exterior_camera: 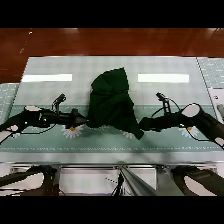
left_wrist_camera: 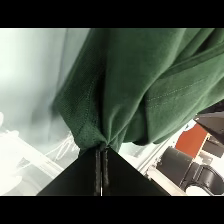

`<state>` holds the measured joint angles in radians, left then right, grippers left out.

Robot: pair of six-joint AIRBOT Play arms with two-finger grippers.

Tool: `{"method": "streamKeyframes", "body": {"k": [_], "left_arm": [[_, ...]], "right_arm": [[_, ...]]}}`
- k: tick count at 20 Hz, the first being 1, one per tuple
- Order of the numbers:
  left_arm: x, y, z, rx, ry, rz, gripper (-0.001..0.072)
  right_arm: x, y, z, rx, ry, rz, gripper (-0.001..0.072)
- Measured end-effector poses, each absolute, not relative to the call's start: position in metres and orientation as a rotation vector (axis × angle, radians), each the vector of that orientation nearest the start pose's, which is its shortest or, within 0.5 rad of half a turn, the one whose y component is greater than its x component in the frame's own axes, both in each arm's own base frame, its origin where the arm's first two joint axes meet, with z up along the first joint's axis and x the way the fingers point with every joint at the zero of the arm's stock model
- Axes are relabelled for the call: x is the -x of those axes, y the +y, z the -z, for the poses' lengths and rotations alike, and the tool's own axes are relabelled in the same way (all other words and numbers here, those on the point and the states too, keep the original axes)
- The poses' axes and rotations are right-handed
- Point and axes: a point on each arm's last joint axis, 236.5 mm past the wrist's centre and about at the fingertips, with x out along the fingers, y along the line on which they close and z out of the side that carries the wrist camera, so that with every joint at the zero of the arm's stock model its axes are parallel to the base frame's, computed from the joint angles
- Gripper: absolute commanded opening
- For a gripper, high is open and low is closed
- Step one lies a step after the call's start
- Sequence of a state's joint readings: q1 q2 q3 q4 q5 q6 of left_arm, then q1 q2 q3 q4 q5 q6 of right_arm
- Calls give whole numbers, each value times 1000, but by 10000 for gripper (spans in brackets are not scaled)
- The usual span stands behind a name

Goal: Fold the shirts.

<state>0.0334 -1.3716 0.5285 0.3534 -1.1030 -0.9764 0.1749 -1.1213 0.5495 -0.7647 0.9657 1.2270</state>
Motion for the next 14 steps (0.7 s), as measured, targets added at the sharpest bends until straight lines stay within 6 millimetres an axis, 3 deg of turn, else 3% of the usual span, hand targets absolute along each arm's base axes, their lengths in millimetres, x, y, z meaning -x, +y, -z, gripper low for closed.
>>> {"method": "streamKeyframes", "body": {"k": [2, 4, 5, 9, 11, 14], "left_arm": [[-266, -189, 79, 962, 1430, 600, 23], [-267, -190, 78, 960, 1426, 604, 23], [-269, -190, 76, 957, 1421, 609, 22], [-294, -191, 42, 910, 1328, 675, 22], [-315, -187, 1, 859, 1214, 732, 22], [-348, -167, -92, 757, 963, 776, 22]], "right_arm": [[-236, 206, 78, -487, 1424, -570, 554], [-230, 227, 82, -501, 1435, -594, 179], [-229, 234, 84, -503, 1437, -601, 34], [-239, 241, 71, -518, 1377, -609, 23], [-259, 229, 45, -509, 1280, -607, 22], [-298, 193, -24, -481, 1057, -580, 22]]}}
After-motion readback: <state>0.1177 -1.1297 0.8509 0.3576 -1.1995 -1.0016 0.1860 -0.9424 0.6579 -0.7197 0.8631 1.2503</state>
